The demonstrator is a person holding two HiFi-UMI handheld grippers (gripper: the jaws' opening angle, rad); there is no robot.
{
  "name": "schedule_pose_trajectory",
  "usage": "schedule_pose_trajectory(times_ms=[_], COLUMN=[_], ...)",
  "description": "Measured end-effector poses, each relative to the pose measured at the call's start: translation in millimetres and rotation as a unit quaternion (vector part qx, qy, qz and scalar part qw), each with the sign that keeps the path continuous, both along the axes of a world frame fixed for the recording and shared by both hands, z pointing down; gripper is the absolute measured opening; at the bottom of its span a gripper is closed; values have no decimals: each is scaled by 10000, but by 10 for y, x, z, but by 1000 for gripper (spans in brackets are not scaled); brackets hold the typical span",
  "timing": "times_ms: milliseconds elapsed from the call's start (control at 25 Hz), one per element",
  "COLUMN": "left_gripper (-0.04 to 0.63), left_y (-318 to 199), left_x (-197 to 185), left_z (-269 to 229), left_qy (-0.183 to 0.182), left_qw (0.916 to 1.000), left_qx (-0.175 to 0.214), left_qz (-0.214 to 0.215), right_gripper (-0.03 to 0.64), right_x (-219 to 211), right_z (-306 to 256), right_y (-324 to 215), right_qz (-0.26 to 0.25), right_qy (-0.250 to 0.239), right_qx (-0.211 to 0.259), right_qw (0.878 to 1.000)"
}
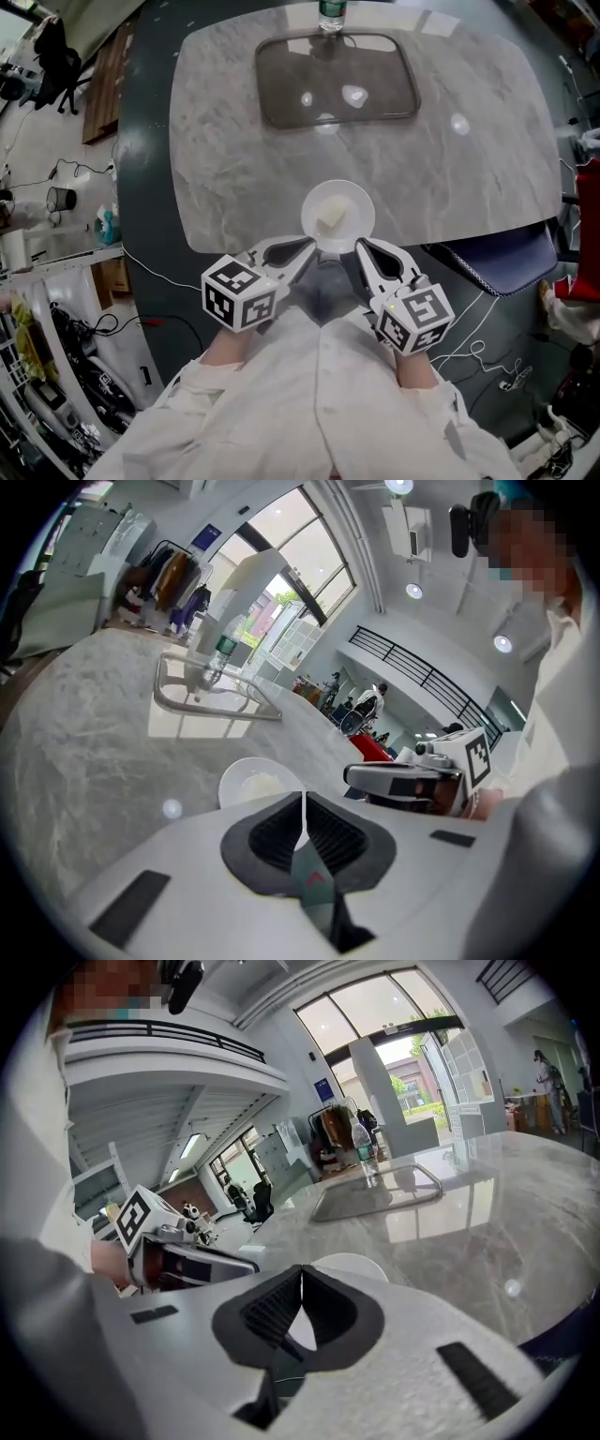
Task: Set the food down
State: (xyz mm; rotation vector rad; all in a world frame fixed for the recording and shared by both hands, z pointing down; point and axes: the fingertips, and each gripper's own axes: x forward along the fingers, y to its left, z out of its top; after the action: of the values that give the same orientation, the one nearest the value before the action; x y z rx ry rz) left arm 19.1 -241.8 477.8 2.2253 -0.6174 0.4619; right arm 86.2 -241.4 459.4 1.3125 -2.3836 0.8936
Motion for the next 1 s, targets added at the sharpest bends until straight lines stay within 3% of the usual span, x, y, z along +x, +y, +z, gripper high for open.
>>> schedule_pose_trajectory(times_ms=[680,1000], left_gripper=[21,23], left_y=[134,74], left_x=[-48,-83], left_z=[547,674], left_qy=[-292,-407], left_qw=[9969,9964], left_qx=[-674,-741], left_qz=[280,19], right_gripper=[3,3], right_x=[159,143], right_z=[468,668], right_y=[86,166], right_qz=[385,414], right_qy=[-28,-14], right_qx=[-597,-857], right_qw=[9975,9955])
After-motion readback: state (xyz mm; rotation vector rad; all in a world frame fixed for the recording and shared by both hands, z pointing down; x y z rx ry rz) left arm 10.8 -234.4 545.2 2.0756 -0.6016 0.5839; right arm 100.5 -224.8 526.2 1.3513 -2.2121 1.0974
